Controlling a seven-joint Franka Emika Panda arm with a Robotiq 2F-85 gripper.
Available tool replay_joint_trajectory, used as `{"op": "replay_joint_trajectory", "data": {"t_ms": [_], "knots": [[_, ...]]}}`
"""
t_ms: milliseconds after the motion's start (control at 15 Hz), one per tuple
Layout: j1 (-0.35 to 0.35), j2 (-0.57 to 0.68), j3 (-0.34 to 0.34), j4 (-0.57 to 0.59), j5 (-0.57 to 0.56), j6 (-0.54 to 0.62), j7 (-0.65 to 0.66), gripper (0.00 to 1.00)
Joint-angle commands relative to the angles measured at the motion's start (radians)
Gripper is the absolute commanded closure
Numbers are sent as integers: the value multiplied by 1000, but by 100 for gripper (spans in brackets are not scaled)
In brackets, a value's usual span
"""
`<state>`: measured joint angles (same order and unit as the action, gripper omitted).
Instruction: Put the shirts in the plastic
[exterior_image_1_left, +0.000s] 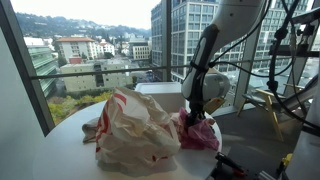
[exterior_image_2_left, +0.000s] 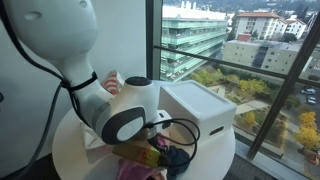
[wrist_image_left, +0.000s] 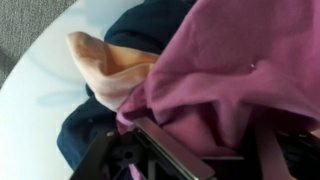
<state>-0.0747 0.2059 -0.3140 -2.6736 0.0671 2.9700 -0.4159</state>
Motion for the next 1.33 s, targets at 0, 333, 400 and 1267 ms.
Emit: {"op": "replay_joint_trajectory", "data": {"t_ms": [0, 333, 400, 1267], "knots": [[-34, 30, 36, 28, 34, 13, -33, 58], [-91, -79, 71, -4, 93, -27, -62, 94], [-108, -125, 83, -21, 118, -36, -82, 98], [-114, -631, 35, -102, 292, 11, -288, 95]]}}
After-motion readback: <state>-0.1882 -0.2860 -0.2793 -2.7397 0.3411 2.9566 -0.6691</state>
